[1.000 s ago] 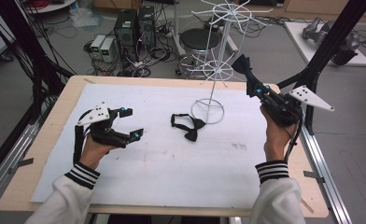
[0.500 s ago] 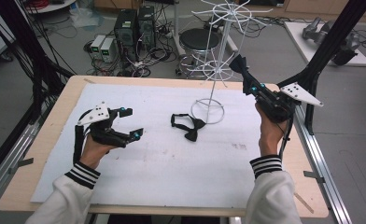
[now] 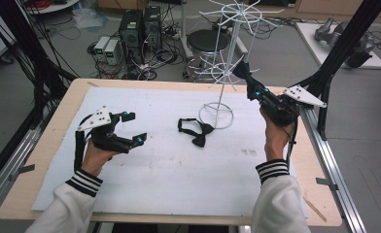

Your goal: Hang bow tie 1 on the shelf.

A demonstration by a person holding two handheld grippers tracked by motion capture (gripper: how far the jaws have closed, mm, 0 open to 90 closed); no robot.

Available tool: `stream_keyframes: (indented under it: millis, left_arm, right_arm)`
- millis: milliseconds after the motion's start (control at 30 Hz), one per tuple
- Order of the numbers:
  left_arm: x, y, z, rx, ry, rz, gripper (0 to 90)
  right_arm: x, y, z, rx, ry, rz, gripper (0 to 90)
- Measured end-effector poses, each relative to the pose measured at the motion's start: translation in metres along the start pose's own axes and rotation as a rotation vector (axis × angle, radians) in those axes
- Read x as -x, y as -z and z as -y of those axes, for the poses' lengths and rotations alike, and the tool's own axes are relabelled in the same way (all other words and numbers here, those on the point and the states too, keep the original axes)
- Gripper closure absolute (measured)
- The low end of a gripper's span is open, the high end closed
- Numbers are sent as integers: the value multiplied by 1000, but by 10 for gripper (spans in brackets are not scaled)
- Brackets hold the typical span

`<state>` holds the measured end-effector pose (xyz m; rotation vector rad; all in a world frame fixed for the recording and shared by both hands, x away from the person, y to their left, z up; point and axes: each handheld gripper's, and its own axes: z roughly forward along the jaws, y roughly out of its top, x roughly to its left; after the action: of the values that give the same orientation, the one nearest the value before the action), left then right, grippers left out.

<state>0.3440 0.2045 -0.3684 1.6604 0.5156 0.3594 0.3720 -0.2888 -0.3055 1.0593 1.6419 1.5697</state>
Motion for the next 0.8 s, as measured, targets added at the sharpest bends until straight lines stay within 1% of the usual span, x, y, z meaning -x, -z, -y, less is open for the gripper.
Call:
stream_keyframes:
  millis: [67,100,167,200,233,300,367,467,533,600,767,800]
  left_arm:
    - [0,0,0,2,1,2,86]
    - [0,1,1,3,1,1,86]
    - [0,1,1,4,2,0,86]
    - [0,1,2,5,5,-1,86]
    - [0,1,2,4,5,-1,86]
    - [0,2,4,-3,7,0,86]
    - [0,2,4,-10,4,-3,86]
    - [0,2,4,0,7,-6,86]
    - [0,2,4,2,8,-7,86]
    - [0,2,4,1,9,-5,86]
    - [1,3,4,4,9,-4,86]
    - [1,3,4,4,12,-4,87]
  right_arm:
    - [0,-1,1,-15,2,-2,858]
    - [0,-1,1,-30,-4,-2,857]
    - [-1,-2,3,-55,-1,0,857]
    - [-1,-2,5,-54,5,5,858]
    - [-1,-2,7,-60,-7,1,857]
    - [0,-2,11,-69,-16,6,856]
    - [2,-3,17,-70,-26,-4,855]
    - [2,-4,22,-89,-44,-9,854]
    - [2,-4,24,-97,-35,-6,853]
    - [2,-5,24,-102,-42,-4,853]
    - [2,-5,24,-123,-34,-1,853]
    - [1,-5,25,-128,-40,-3,850]
